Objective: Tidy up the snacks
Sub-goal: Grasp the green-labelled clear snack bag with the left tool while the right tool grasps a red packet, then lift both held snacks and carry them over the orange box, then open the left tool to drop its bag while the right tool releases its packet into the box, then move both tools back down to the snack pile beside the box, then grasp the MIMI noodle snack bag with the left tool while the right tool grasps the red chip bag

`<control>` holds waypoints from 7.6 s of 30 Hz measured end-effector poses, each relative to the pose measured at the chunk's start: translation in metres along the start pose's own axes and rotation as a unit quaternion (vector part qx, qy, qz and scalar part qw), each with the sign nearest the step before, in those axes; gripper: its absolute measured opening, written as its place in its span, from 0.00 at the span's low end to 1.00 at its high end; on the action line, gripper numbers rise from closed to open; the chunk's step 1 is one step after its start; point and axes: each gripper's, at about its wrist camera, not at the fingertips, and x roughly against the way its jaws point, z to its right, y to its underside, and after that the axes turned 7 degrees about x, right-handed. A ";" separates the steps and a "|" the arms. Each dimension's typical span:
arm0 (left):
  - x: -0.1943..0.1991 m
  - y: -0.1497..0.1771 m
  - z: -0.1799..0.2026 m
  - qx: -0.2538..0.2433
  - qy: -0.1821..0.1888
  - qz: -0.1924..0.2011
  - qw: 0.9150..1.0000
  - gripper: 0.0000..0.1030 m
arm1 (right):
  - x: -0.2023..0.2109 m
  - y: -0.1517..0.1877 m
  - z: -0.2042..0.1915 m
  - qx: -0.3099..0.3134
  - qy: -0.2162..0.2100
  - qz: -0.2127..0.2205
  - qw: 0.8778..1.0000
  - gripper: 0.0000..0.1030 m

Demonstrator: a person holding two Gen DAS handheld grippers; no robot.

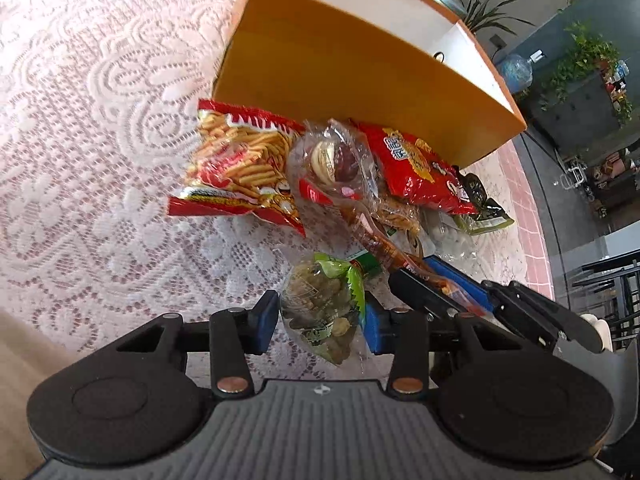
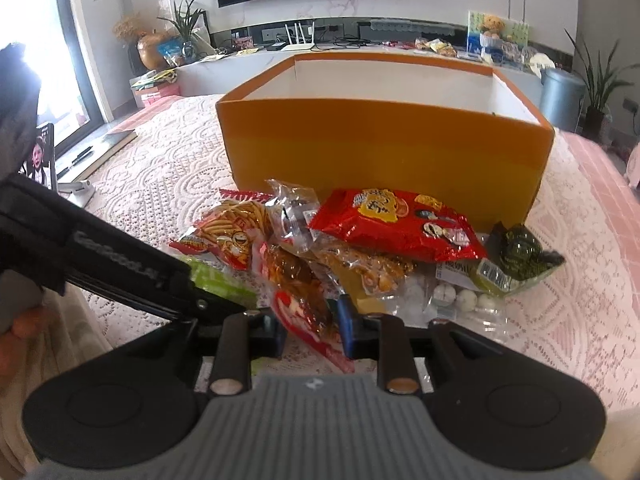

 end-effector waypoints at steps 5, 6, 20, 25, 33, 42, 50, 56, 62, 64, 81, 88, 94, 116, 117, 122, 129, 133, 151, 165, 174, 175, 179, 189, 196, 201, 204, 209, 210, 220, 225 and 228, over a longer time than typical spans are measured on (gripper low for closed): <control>0.017 0.000 -0.001 -0.010 -0.002 0.010 1.000 0.47 | -0.003 -0.008 -0.013 0.046 0.014 0.006 0.999 0.29; 0.020 -0.001 -0.002 -0.010 0.000 0.012 1.000 0.46 | -0.005 -0.010 -0.016 0.054 0.017 0.005 0.998 0.29; 0.050 -0.006 -0.004 0.006 0.012 0.058 0.998 0.45 | -0.003 -0.022 -0.024 0.066 -0.011 0.020 0.998 0.14; 0.066 -0.005 0.003 -0.004 0.011 0.090 0.996 0.45 | 0.018 -0.030 -0.025 0.051 -0.032 0.040 0.997 0.13; 0.092 -0.005 0.016 -0.030 0.007 0.141 0.990 0.45 | 0.061 -0.044 -0.024 0.030 -0.029 0.080 0.996 0.13; 0.114 -0.032 0.054 -0.095 0.026 0.182 0.978 0.45 | 0.092 -0.078 0.002 0.005 0.007 0.127 0.992 0.13; 0.104 -0.076 0.080 -0.111 0.042 0.189 0.975 0.45 | 0.079 -0.122 0.025 -0.005 0.043 0.147 0.988 0.13; 0.082 -0.112 0.088 -0.112 0.039 0.174 0.978 0.45 | 0.042 -0.153 0.047 -0.032 0.062 0.124 0.990 0.13; 0.044 -0.152 0.088 -0.117 -0.003 0.149 0.982 0.45 | -0.003 -0.173 0.064 -0.053 0.067 0.090 0.992 0.13; 0.029 -0.164 0.085 -0.119 -0.010 0.133 0.984 0.45 | -0.022 -0.176 0.069 -0.059 0.063 0.072 0.994 0.13; -0.025 -0.177 0.063 -0.150 -0.102 0.058 0.982 0.45 | -0.122 -0.182 0.077 -0.074 0.035 -0.043 0.996 0.13; -0.024 -0.174 0.063 -0.154 -0.110 0.052 0.981 0.46 | -0.129 -0.183 0.078 -0.083 0.020 -0.063 0.994 0.13; -0.016 -0.176 0.062 -0.150 -0.103 0.052 0.982 0.52 | -0.132 -0.186 0.082 -0.103 0.001 -0.083 0.991 0.13; 0.056 -0.148 0.045 -0.090 -0.054 0.111 0.988 0.73 | -0.113 -0.187 0.068 -0.105 0.003 -0.101 0.989 0.39; 0.058 -0.146 0.045 -0.090 -0.054 0.112 0.988 0.73 | -0.109 -0.188 0.068 -0.105 0.001 -0.098 0.990 0.40; 0.075 -0.136 0.053 -0.101 -0.049 0.127 0.985 0.74 | -0.086 -0.190 0.070 -0.109 0.017 -0.083 0.990 0.51; 0.107 -0.110 0.063 -0.107 -0.022 0.168 0.980 0.79 | -0.025 -0.186 0.069 -0.097 0.031 -0.014 0.995 0.75; 0.119 -0.089 0.068 -0.122 -0.009 0.191 0.974 0.81 | 0.016 -0.173 0.060 -0.068 0.057 0.038 0.995 0.81; 0.088 -0.008 0.058 -0.158 -0.003 0.147 0.976 0.82 | 0.096 -0.031 0.066 -0.123 0.098 0.049 0.986 0.88; 0.056 -0.015 0.018 -0.079 -0.067 0.111 0.988 0.83 | 0.059 -0.012 0.053 -0.121 0.077 -0.001 0.990 0.91; 0.024 -0.044 0.019 -0.071 -0.105 0.083 0.988 0.83 | 0.027 -0.025 0.064 -0.143 0.061 -0.017 0.988 0.96; 0.019 -0.047 0.018 -0.068 -0.109 0.080 0.989 0.83 | 0.023 -0.025 0.067 -0.155 0.055 -0.022 0.986 0.96; 0.004 -0.056 0.014 -0.062 -0.118 0.068 0.989 0.83 | 0.006 -0.024 0.081 -0.217 0.021 -0.033 0.975 0.86; -0.021 -0.069 0.003 -0.042 -0.119 0.051 0.991 0.83 | -0.032 -0.018 0.115 -0.362 -0.032 -0.027 0.931 0.74; -0.036 -0.073 -0.004 -0.023 -0.116 0.033 0.992 0.83 | -0.048 -0.020 0.124 -0.389 -0.043 -0.008 0.920 0.74; -0.041 -0.074 -0.006 -0.020 -0.115 0.028 0.993 0.83 | -0.056 -0.020 0.127 -0.390 -0.049 0.008 0.920 0.73; -0.044 -0.075 -0.008 -0.016 -0.113 0.027 0.993 0.83 | -0.060 -0.021 0.128 -0.384 -0.046 0.014 0.922 0.56; -0.045 -0.077 -0.010 -0.012 -0.113 0.026 0.993 0.83 | -0.069 -0.012 0.131 -0.408 -0.067 0.007 0.911 0.32; -0.045 -0.077 -0.010 -0.012 -0.113 0.026 0.993 0.83 | -0.068 -0.011 0.131 -0.407 -0.068 0.011 0.911 0.31; -0.050 -0.077 -0.009 -0.021 -0.117 0.031 0.992 0.82 | -0.043 -0.027 0.110 -0.323 -0.046 0.075 0.942 0.22; -0.049 -0.078 -0.010 -0.027 -0.112 0.031 0.993 0.71 | -0.024 -0.031 0.106 -0.282 -0.035 0.104 0.953 0.20; -0.044 -0.074 -0.008 -0.031 -0.106 0.031 0.993 0.61 | -0.016 -0.029 0.106 -0.278 -0.032 0.111 0.954 0.20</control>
